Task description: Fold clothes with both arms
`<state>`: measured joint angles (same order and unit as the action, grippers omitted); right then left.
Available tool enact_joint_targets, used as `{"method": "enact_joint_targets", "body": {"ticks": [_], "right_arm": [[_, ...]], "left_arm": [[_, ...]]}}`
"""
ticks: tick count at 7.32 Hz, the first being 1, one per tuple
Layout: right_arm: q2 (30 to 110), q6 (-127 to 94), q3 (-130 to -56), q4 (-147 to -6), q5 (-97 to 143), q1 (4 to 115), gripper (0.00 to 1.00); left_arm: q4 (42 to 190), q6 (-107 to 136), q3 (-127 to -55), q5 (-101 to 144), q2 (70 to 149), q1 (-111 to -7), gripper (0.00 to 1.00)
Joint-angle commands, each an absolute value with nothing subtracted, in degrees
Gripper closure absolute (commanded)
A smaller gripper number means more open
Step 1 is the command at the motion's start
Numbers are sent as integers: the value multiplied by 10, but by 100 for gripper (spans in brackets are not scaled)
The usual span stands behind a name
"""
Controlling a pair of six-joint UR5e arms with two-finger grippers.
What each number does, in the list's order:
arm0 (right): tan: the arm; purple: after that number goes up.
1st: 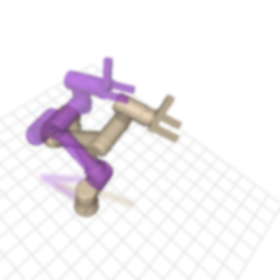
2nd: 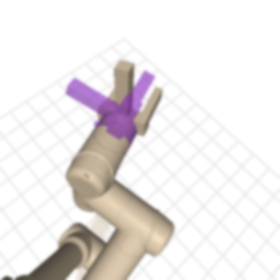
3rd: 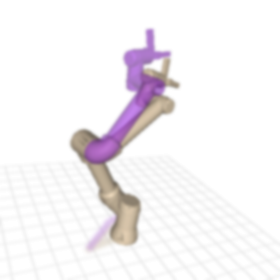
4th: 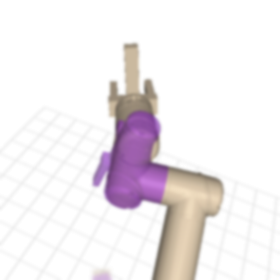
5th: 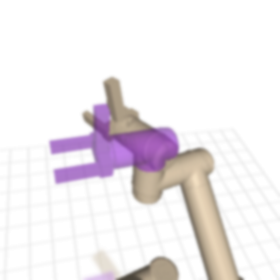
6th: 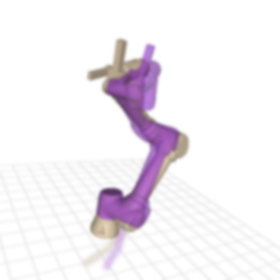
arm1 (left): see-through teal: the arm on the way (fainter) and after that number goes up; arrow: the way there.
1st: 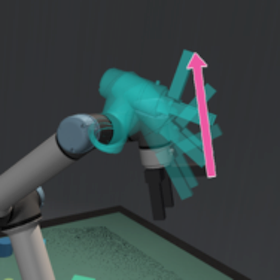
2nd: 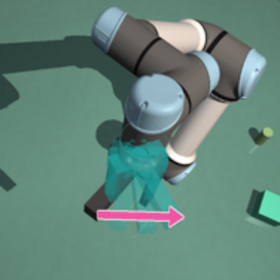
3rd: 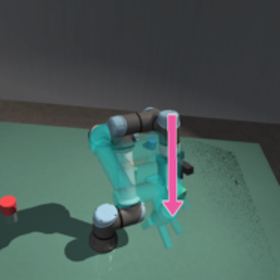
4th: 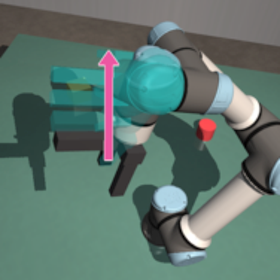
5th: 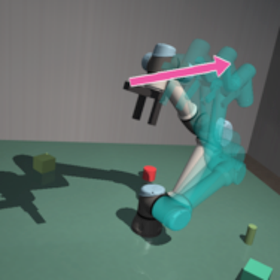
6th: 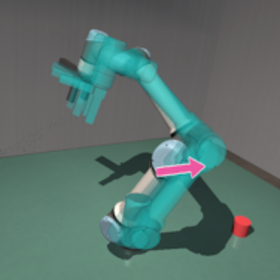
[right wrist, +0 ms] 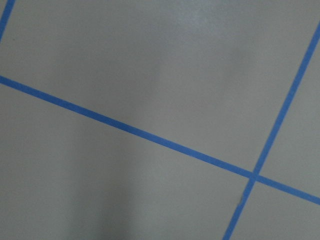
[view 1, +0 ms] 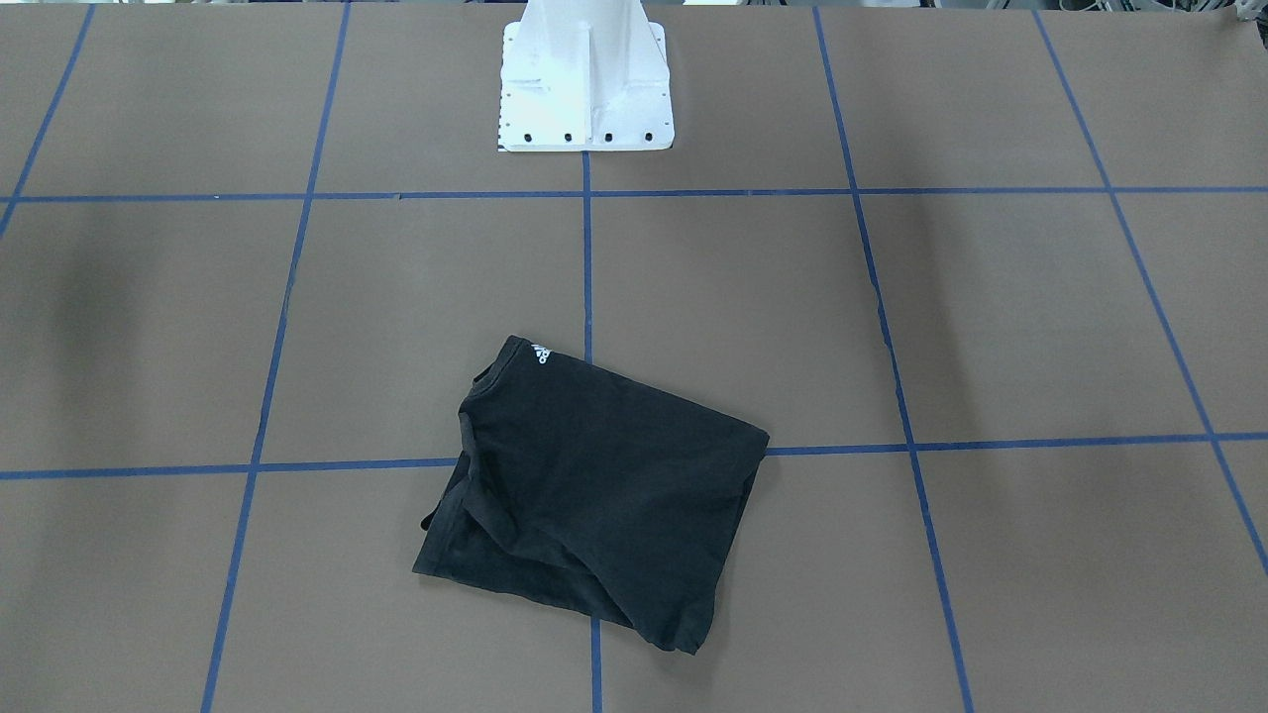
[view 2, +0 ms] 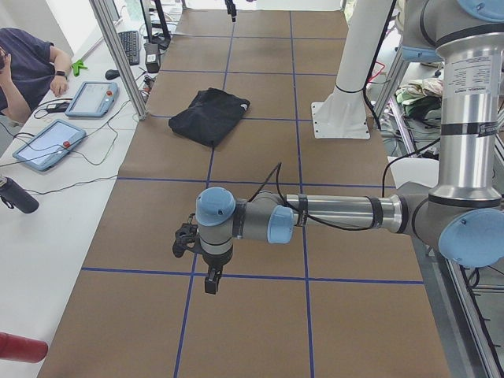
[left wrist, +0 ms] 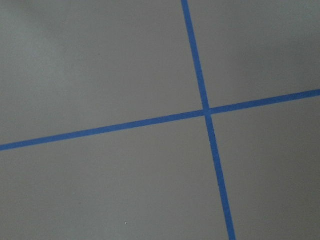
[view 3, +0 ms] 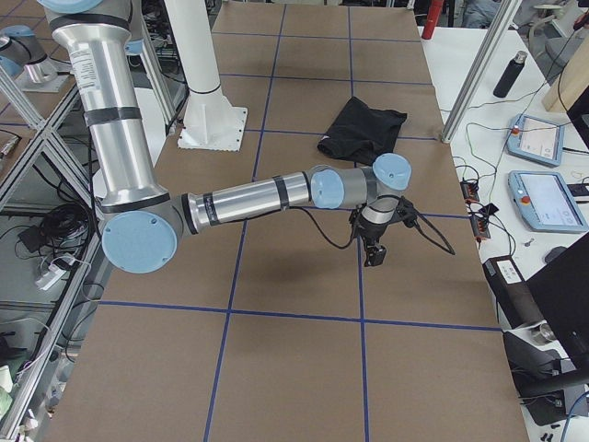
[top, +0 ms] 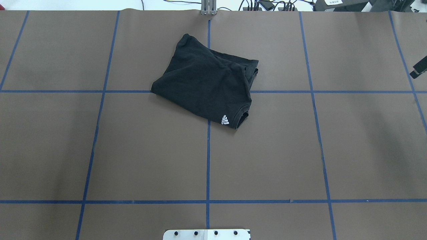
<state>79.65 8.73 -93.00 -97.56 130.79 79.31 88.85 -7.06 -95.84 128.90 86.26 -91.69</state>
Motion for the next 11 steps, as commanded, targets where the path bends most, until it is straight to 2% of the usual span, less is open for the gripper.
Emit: {"method": "enact_joint_targets", "body": {"ticks": [1, 2, 4, 9, 11], "right_arm": [[849, 117, -932, -975, 1336, 833, 0], [861, 117, -933, -975, 1342, 844, 0], [872, 109, -939, -975, 1340, 849, 0], [915, 99, -973, -975, 1340, 869, 0], [958, 98, -1010, -975, 1340, 885, 0]], "left_arm": [[812, -108, -1022, 1291, 827, -926, 0], [816, -132, -1053, 1295, 793, -925, 0], [817, -127, -1053, 1404, 776, -926, 0], [815, -127, -1048, 1356, 787, -924, 0], [816, -129, -1054, 1347, 788, -925, 0]]}}
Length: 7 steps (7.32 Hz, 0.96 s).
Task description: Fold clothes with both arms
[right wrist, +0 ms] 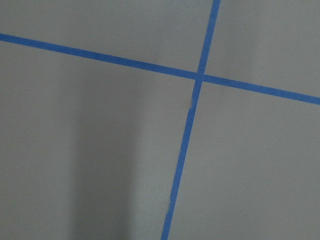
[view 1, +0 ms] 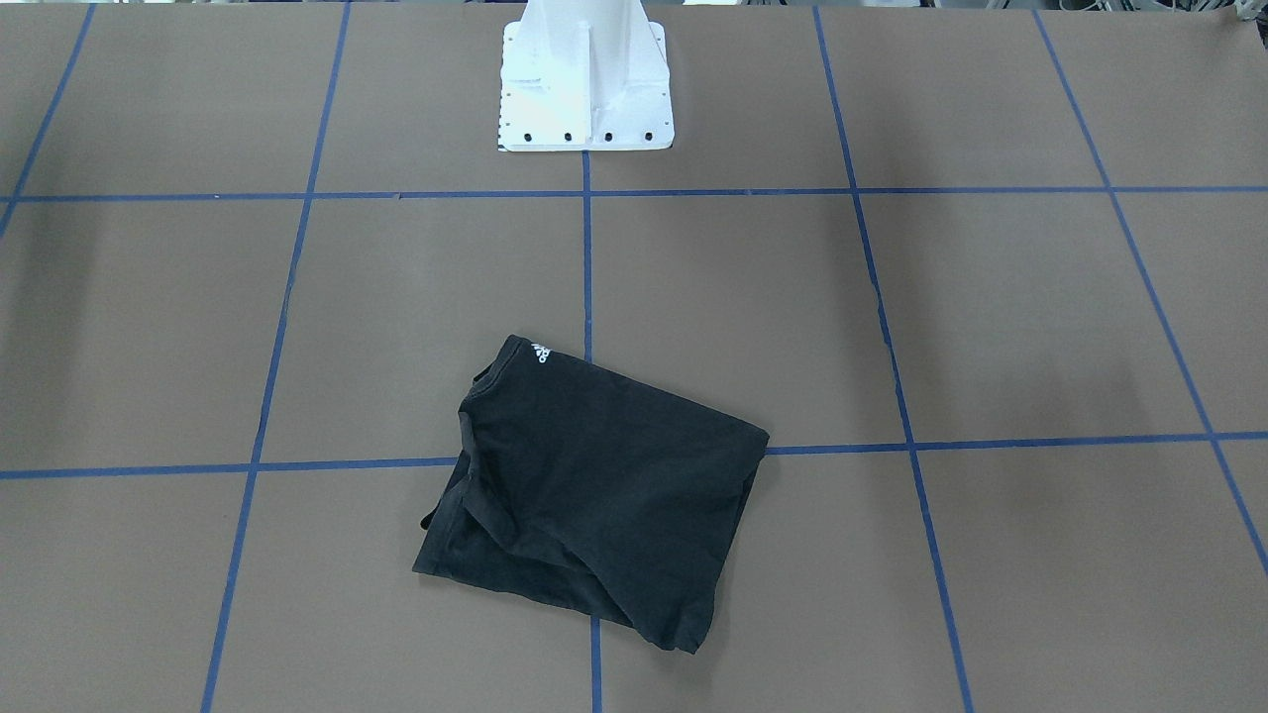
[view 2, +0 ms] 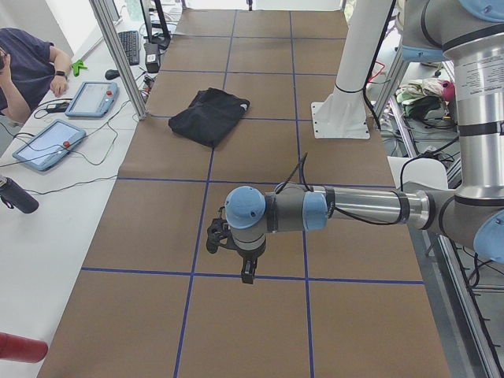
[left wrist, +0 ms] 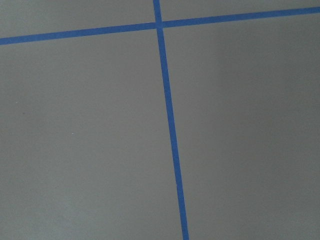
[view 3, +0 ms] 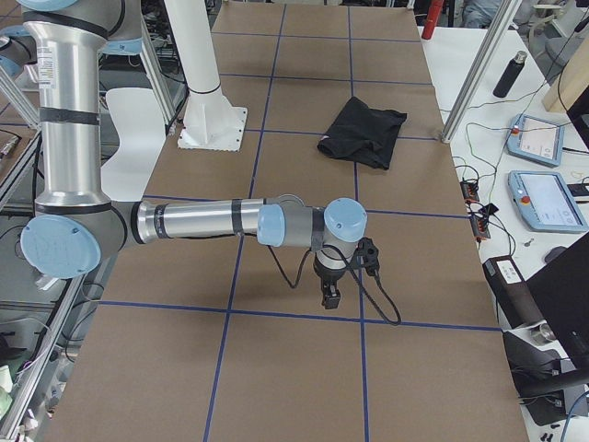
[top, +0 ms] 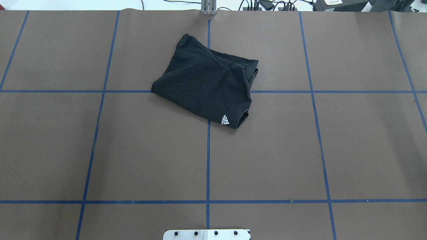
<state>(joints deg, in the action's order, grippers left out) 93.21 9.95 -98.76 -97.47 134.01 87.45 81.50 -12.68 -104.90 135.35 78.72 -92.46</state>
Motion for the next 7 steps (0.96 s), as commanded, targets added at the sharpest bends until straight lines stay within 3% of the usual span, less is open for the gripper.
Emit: {"method": "enact_joint_targets", "body": {"ticks": [1, 7], "right_arm": [[973, 99, -1014, -975, 1340, 895, 0], [977, 59, -1046, -974, 1340, 905, 0]], "left_arm": [[816, -127, -1048, 1345, 786, -924, 0], [816, -128, -1056, 1346, 786, -925, 0]]}}
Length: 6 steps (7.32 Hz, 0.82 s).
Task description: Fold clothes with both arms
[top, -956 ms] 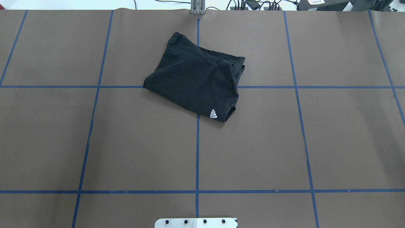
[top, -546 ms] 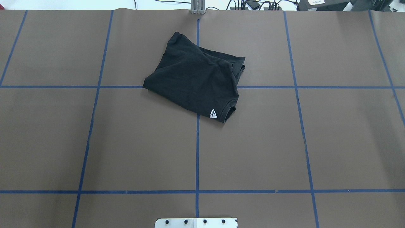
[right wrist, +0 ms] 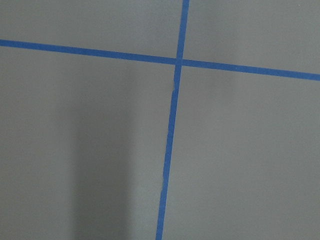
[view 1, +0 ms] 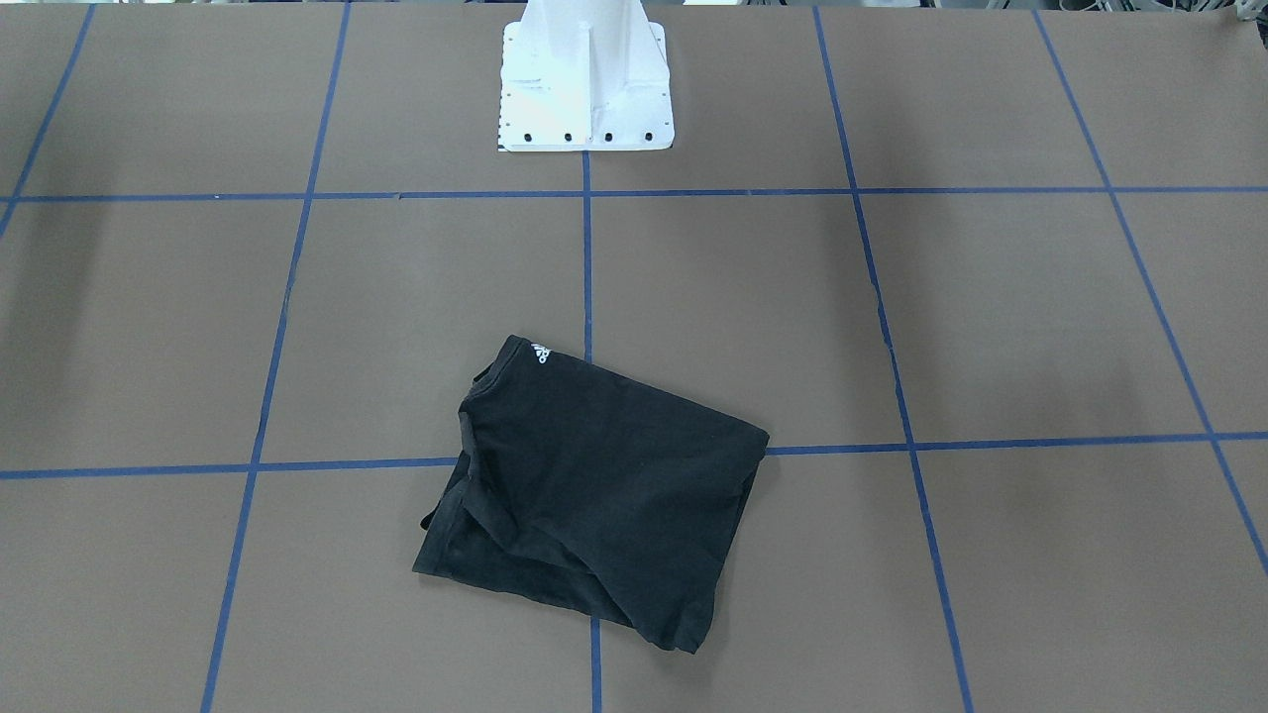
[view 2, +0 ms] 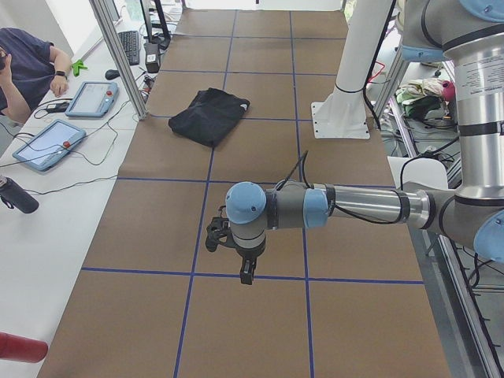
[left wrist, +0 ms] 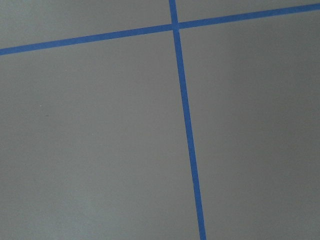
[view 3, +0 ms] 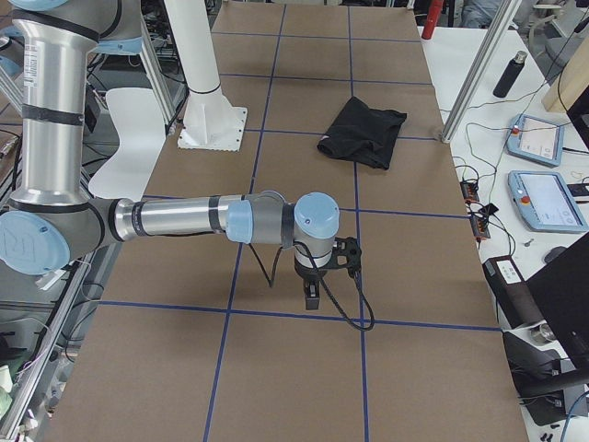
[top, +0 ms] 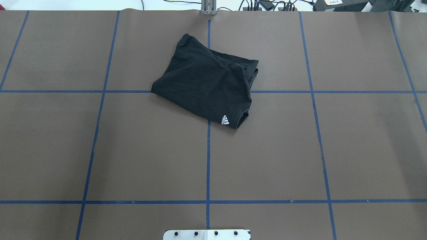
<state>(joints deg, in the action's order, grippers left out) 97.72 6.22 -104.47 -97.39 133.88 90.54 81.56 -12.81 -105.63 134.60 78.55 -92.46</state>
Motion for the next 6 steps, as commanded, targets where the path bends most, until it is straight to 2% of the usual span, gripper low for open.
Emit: {"method": "enact_joint_targets", "body": {"ticks": [1, 6], "right_arm": [[976, 59, -1048, -974, 1340, 905, 0], [976, 59, -1070, -974, 1349, 905, 0]], "left_arm": [[816, -127, -1056, 1346, 786, -925, 0], [816, -126, -1054, 1346, 780, -925, 0]]}}
